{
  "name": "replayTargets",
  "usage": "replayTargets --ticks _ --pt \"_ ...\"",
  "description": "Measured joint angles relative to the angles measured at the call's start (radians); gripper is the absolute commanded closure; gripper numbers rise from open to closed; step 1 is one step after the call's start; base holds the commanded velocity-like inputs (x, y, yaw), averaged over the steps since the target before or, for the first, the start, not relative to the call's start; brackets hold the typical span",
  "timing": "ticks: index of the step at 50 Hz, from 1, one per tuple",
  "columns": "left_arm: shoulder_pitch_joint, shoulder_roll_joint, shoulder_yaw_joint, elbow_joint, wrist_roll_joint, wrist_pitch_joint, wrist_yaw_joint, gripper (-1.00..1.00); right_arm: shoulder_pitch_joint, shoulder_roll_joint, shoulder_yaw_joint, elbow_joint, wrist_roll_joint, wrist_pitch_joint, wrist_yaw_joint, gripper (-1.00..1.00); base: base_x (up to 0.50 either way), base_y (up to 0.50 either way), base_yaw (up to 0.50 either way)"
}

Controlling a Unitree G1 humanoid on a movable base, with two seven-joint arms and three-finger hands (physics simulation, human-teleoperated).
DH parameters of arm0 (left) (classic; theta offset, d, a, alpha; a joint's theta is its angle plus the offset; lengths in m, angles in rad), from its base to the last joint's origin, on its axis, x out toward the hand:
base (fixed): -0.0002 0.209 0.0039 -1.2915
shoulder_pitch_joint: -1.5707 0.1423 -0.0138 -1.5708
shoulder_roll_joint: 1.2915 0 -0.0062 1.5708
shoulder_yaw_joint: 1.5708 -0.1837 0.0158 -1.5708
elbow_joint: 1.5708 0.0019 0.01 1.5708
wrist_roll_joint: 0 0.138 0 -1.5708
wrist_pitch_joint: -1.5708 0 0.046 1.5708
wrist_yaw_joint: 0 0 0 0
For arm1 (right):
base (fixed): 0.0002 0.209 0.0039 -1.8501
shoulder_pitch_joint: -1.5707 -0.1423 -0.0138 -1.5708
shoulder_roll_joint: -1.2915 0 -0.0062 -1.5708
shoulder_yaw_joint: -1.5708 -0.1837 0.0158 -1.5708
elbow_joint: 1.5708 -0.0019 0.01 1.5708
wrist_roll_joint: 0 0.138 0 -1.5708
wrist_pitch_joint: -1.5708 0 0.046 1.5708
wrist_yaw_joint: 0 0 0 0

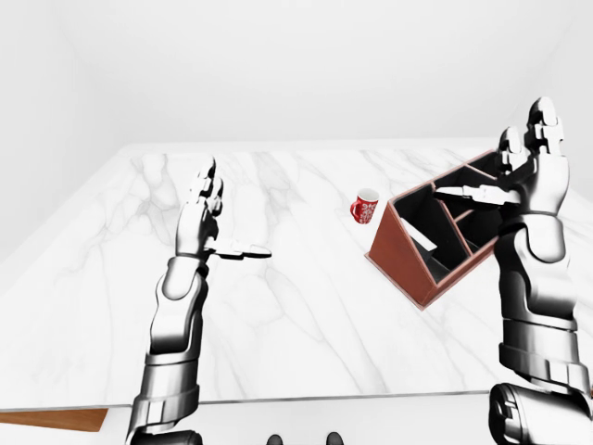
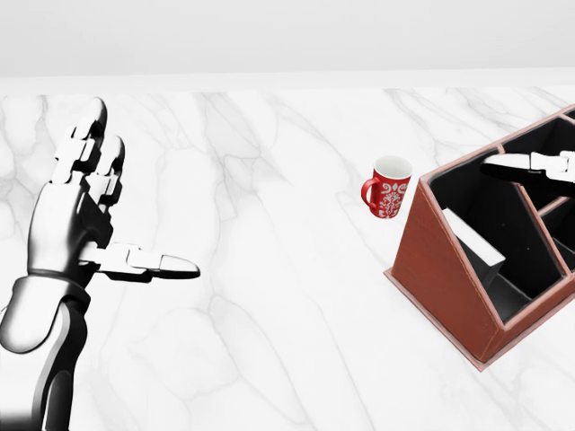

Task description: Pick up the book and place it in the left compartment of the caddy.

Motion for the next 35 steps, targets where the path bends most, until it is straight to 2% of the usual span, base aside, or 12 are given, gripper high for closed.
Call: replayTargets --ticks 11,21,35 --pt "0.000 0.007 0.009 -0.092 -0.011 0.000 0.001 -1.00 0.105 0.094 0.010 -0.334 -0.009 0.000 0.032 -1.00 0.00 0.00 0.00" --pt "-0.021 0.020 0.020 -0.223 -0.031 0.000 0.005 -1.00 0.150 0.145 0.020 -0.554 -0.007 0.000 0.051 -1.00 0.00 0.00 0.00" --pt "-0.071 0.051 0.035 -0.397 -0.041 0.000 0.009 -1.00 0.085 0.212 0.115 -0.700 -0.049 0.000 0.032 -1.00 0.00 0.00 0.00"
